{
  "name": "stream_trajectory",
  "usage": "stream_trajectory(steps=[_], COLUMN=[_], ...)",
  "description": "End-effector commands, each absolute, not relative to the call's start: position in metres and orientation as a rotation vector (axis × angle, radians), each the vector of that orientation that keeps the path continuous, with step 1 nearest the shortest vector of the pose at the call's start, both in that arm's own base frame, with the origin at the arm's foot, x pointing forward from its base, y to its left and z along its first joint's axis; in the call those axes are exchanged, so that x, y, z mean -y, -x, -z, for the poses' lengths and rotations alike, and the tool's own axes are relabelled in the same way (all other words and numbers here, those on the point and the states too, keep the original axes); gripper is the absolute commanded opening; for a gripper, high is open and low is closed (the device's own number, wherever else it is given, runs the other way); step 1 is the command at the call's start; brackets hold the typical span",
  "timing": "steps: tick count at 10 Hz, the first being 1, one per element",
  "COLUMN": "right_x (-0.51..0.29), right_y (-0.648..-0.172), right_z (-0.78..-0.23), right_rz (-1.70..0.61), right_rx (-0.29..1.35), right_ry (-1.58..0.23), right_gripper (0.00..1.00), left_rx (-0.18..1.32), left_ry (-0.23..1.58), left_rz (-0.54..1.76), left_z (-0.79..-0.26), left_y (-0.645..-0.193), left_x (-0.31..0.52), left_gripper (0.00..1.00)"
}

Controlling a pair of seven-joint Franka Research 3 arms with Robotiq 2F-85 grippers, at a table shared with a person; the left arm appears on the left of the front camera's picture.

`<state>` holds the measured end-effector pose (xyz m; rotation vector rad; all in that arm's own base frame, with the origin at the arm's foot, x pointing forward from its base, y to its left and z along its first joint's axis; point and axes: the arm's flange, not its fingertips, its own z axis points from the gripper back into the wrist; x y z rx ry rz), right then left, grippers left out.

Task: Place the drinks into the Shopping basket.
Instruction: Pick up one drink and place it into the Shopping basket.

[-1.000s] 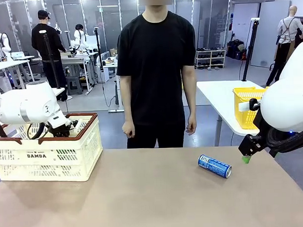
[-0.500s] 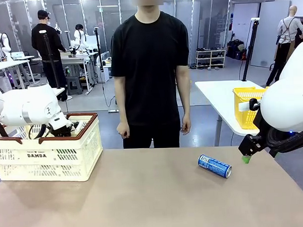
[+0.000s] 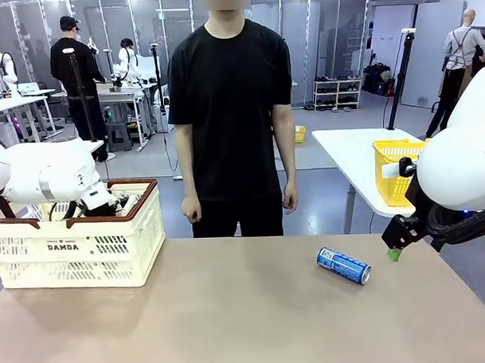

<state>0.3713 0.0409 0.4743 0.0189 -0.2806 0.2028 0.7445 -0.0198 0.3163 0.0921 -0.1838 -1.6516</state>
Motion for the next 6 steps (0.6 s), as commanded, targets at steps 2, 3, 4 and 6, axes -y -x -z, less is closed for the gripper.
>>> stream_trajectory(steps=[2,3,4,6], right_x=[-0.039,-0.039,-0.039,-0.039], right_y=[-0.373,-0.373,-0.373,-0.373], right_z=[-0.475,-0.475,-0.475,-0.475], right_rz=[-0.22,-0.22,-0.22,-0.22], right_rx=[0.278,0.278,0.278,0.278], right_ry=[-0.015,-0.015,-0.015,-0.015], right_gripper=[1.0,1.0,1.0,1.0], left_rx=[0.192,0.213,0.213,0.213], left_ry=[-0.08,-0.061,-0.053,-0.06], left_rz=[1.681,1.694,1.69,1.686], left_z=[-0.32,-0.323,-0.325,-0.33], left_y=[-0.759,-0.756,-0.756,-0.753], left_x=[0.021,0.022,0.023,0.024], left_gripper=[0.57,0.57,0.64,0.83])
